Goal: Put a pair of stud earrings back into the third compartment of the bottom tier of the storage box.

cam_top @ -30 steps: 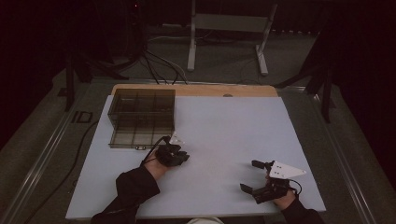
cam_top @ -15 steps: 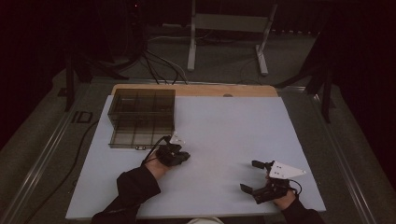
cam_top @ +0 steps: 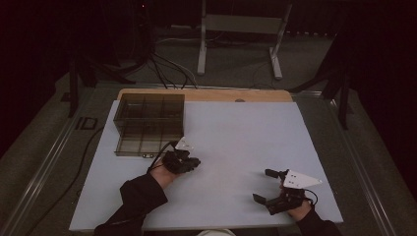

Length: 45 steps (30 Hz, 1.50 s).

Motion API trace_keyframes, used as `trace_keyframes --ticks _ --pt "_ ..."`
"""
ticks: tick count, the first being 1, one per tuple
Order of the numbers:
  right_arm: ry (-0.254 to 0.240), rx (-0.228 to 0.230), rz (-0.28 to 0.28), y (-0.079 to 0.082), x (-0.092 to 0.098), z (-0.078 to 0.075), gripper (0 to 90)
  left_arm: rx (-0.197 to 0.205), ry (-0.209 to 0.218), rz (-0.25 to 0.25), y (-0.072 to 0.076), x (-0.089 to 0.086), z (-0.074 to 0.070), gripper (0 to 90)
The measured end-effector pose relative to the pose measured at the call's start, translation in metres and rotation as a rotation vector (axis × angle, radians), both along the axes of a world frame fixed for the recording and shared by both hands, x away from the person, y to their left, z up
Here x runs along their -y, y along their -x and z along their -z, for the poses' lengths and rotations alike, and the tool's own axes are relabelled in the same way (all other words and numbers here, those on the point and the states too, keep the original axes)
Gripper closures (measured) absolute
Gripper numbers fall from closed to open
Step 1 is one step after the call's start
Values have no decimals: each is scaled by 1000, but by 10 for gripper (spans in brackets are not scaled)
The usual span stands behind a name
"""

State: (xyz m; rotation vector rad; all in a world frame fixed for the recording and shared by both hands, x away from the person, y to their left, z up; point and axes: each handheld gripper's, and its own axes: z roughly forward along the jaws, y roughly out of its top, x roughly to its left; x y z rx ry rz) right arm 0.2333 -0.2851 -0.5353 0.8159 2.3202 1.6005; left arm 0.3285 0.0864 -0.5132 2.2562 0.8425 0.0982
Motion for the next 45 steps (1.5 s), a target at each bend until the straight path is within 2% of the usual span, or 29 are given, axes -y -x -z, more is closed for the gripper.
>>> trace_keyframes --ticks 4,25,31,45 --pt "1 1 0 0 0 0 0 -2 17 1 -1 -4 -6 857" --pt "-3 -2 3 0 0 0 0 36 21 -13 -2 -18 -34 858" --pt "-3 -1 3 0 0 0 0 37 40 -26 -4 -23 -36 857" --pt "-3 -2 3 0 0 0 0 48 45 -42 -3 -32 -43 858"
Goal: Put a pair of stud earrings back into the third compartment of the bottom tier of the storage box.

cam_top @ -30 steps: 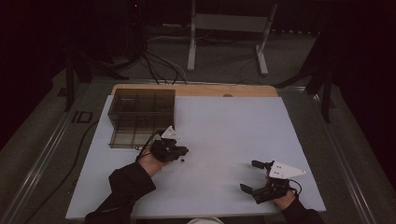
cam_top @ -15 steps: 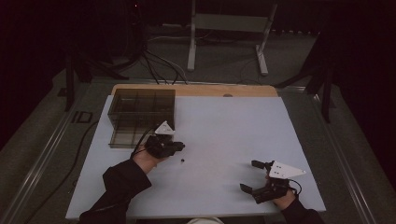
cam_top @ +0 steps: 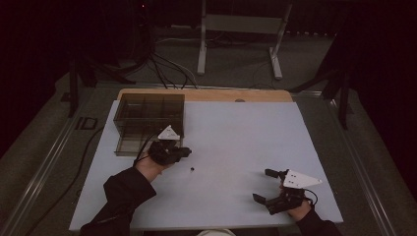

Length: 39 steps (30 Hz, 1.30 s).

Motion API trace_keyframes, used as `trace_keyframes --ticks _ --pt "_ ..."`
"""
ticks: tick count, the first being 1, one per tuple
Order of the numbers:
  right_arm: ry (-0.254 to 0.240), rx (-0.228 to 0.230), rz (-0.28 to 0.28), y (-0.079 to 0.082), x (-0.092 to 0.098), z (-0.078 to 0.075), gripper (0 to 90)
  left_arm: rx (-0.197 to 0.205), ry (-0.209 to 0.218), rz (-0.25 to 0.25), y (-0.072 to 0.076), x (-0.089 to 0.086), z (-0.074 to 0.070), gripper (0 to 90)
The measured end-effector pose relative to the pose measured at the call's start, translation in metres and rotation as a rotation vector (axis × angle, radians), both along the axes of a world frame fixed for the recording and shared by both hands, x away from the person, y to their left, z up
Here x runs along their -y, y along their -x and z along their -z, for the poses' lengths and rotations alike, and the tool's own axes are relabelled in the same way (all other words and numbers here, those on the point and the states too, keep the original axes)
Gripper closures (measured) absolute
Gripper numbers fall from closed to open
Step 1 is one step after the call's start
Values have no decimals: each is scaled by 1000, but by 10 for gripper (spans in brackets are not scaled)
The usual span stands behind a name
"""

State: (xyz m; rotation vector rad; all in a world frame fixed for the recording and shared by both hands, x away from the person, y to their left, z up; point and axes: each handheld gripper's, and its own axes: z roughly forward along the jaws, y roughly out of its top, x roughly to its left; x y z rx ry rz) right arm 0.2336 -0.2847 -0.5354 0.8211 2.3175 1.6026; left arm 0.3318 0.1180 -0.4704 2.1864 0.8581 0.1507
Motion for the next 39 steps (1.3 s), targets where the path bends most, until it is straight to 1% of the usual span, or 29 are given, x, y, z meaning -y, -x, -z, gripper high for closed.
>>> trace_keyframes --ticks 3,6,8,9,14,16,18,23,27,32,37,39 --pt "2 2 0 0 0 0 0 1 -4 -4 0 -3 -1 857" --pt "0 1 1 0 0 0 0 7 -3 -15 -1 -7 -4 858" --pt "2 3 1 0 0 0 0 6 5 -21 -2 -9 -6 858" --pt "3 2 0 0 0 0 0 9 0 -22 -2 -10 -6 858" --pt "3 2 1 0 0 0 0 10 4 -32 -2 -15 -8 858" --pt "3 1 0 0 0 0 0 15 -3 -36 -2 -16 -10 858" --pt "2 2 0 0 0 0 0 12 5 -43 -3 -18 -11 858" --pt "1 1 1 0 0 0 0 18 2 -51 -4 -23 -14 857" --pt "3 1 0 0 0 0 0 18 9 -65 -5 -27 -16 858" --pt "3 -1 0 0 -1 0 0 23 6 -82 -7 -34 -19 858" --pt "4 1 0 1 -1 0 0 24 16 -103 -8 -39 -19 857" --pt "3 0 1 0 -1 0 0 25 13 -110 -9 -42 -19 858"
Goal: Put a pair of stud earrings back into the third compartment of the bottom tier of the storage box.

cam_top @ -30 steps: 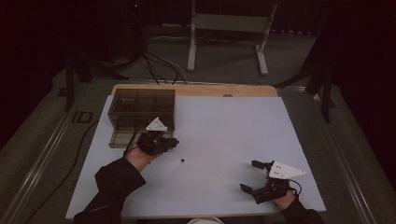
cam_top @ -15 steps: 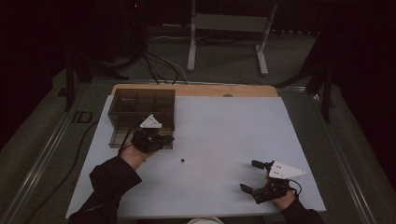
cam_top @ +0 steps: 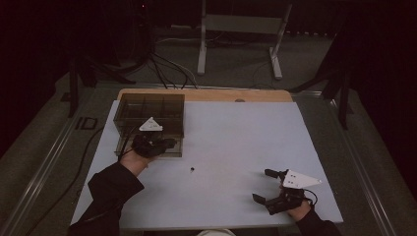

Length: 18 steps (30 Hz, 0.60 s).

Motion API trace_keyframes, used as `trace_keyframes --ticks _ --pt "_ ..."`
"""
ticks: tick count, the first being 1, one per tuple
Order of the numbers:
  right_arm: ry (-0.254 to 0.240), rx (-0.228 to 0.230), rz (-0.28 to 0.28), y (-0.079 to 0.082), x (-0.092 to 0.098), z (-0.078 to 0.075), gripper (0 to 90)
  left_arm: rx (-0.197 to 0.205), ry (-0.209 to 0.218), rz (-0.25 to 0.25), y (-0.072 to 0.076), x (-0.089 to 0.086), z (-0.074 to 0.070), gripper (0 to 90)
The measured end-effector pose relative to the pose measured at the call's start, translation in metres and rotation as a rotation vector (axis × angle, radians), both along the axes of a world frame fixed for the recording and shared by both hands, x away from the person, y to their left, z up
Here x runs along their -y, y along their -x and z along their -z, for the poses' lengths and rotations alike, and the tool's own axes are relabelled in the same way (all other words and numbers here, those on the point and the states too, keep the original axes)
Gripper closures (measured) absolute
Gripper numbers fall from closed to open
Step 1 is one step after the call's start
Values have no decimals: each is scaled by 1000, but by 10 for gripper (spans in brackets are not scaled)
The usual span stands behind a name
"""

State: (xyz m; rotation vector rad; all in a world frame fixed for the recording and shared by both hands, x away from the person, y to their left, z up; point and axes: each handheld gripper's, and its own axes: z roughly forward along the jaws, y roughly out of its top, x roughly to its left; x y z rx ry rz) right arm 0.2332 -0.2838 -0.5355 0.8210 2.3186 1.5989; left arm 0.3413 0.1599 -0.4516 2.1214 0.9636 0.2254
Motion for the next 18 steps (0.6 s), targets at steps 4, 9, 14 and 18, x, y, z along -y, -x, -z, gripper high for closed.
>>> trace_keyframes --ticks 4,9,14,18 --pt "3 0 -2 0 0 0 0 -3 4 -22 -3 -5 1 857" --pt "2 2 0 0 0 0 0 -4 8 -48 -7 -11 3 857" --pt "4 -2 0 0 -1 1 0 -12 19 -74 -12 -13 8 857" --pt "3 0 -1 0 0 0 0 -19 3 -91 -15 -13 13 857"
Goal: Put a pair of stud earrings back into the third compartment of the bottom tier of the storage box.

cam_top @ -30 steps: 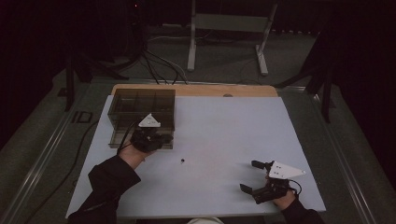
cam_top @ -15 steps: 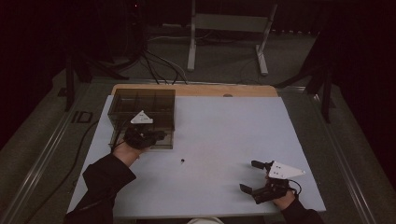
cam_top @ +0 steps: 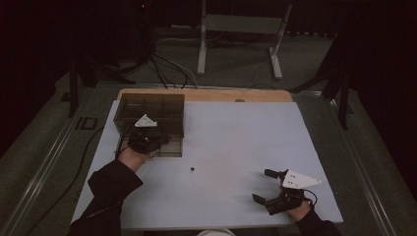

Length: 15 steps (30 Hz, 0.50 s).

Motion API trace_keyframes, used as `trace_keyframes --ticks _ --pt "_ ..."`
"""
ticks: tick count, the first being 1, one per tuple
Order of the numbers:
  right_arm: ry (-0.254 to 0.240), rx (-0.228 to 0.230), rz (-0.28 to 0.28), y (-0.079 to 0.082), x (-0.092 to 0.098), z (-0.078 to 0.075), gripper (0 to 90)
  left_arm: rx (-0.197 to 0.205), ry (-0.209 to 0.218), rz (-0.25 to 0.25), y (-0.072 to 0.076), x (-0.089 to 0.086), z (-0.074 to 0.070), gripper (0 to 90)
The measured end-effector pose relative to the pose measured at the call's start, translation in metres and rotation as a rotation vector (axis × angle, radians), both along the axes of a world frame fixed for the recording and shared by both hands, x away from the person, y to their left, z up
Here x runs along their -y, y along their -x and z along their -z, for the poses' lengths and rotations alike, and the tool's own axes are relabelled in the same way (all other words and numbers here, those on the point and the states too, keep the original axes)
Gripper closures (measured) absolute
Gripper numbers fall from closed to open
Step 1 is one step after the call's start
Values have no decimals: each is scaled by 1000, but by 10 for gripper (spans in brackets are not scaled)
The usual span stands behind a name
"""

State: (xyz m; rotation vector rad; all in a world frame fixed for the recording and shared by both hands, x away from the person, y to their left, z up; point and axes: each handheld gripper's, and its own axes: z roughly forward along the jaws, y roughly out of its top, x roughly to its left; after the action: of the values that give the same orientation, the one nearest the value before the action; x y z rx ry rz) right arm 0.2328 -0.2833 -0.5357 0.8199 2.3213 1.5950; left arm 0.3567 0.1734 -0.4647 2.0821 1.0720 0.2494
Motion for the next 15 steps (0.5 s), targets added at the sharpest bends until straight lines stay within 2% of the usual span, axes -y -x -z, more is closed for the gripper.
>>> trace_keyframes --ticks 3,5,15 --pt "-3 0 2 0 1 0 0 -8 2 -7 -2 -1 4 856" --pt "-4 0 1 0 1 0 0 -30 4 -19 -4 -2 12 857" --pt "-1 1 2 0 0 0 0 -64 -26 -33 -8 -1 29 855"
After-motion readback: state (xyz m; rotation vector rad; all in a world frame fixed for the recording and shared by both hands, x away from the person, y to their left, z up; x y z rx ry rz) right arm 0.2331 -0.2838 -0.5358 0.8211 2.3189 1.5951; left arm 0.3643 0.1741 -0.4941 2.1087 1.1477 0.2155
